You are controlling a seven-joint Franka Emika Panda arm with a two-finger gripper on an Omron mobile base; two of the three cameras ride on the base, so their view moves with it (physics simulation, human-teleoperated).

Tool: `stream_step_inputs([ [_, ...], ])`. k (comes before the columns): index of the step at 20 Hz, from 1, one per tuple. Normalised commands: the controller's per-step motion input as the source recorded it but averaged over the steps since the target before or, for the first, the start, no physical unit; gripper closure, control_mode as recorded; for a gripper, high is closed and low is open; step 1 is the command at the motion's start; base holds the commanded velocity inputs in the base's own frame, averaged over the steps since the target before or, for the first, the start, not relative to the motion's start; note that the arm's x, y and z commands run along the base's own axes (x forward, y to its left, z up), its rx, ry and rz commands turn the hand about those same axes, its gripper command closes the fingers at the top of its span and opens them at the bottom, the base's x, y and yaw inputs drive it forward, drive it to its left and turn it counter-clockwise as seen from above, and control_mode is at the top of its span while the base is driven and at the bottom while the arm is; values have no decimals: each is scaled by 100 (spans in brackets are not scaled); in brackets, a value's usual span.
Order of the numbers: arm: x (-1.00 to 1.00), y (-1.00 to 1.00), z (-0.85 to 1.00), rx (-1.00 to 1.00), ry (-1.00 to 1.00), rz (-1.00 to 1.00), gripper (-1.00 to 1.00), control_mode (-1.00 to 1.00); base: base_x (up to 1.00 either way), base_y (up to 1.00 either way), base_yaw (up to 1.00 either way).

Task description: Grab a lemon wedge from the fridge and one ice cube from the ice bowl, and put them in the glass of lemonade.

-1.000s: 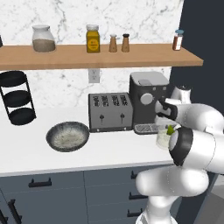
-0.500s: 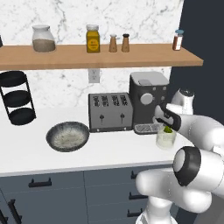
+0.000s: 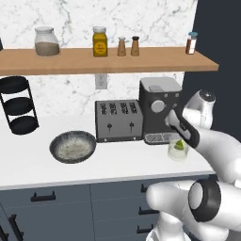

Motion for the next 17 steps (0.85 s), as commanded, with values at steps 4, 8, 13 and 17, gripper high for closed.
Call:
stream_step_inputs([
  [4, -60, 7, 97, 0, -35, 0, -100, -100, 0, 0, 0],
  [8, -71, 37, 100, -4, -52, 1, -100, -100, 0, 0, 0],
  [13, -59, 91, 100, -17, -50, 3, -100, -100, 0, 0, 0],
  [17, -22, 56, 48, -11, -16, 2, -100, -100, 0, 0, 0],
])
